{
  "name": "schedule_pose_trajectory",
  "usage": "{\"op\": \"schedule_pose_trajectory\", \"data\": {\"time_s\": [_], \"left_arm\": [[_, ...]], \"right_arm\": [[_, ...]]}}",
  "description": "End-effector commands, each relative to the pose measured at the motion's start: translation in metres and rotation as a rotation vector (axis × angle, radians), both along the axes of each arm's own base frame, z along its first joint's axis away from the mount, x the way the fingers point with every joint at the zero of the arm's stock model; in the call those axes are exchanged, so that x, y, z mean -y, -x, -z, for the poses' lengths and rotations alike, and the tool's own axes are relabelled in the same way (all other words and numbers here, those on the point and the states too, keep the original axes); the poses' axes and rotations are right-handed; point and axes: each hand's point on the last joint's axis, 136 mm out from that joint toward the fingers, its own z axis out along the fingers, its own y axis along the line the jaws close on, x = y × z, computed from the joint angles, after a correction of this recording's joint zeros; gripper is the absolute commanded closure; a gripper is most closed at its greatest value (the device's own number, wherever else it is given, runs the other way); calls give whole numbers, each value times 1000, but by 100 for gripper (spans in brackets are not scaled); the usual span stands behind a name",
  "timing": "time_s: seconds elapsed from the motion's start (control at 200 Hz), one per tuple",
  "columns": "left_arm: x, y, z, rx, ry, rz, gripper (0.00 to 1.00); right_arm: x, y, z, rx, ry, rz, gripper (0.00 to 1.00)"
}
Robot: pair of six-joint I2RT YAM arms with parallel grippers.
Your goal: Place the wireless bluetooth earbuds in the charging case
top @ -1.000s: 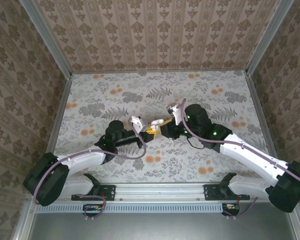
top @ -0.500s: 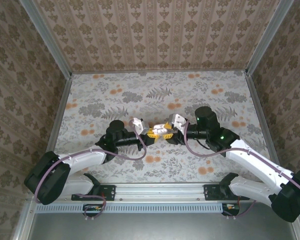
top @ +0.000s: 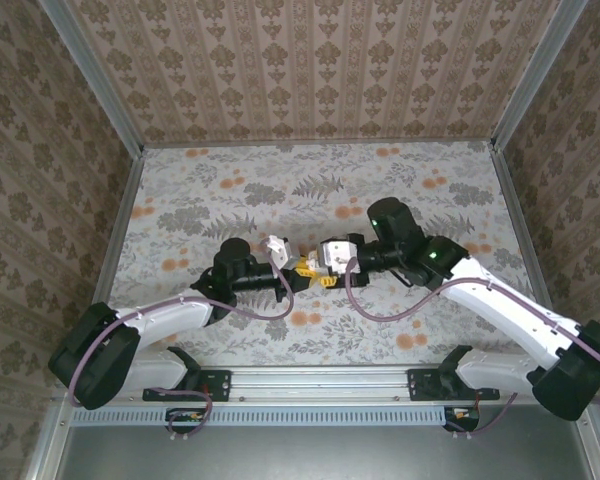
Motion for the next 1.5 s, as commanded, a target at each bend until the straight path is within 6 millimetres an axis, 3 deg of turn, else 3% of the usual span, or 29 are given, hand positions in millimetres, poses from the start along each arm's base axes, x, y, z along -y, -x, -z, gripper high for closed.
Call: {"op": "schedule_pose_trajectory", "data": {"time_s": [0.0, 0.67, 0.955, 1.495], "left_arm": [[3, 0, -16, 47, 24, 35, 83], [4, 4, -14, 45, -3, 59, 83], [0, 0, -15, 77, -20, 20, 83], [-2, -5, -15, 84, -20, -7, 83]], "right_arm": [[-5, 1, 3, 67, 61, -72, 53], [-15, -15, 21, 139, 190, -90, 55], [-4, -8, 39, 125, 316, -105, 62], [0, 4, 36, 161, 300, -161, 76]]}}
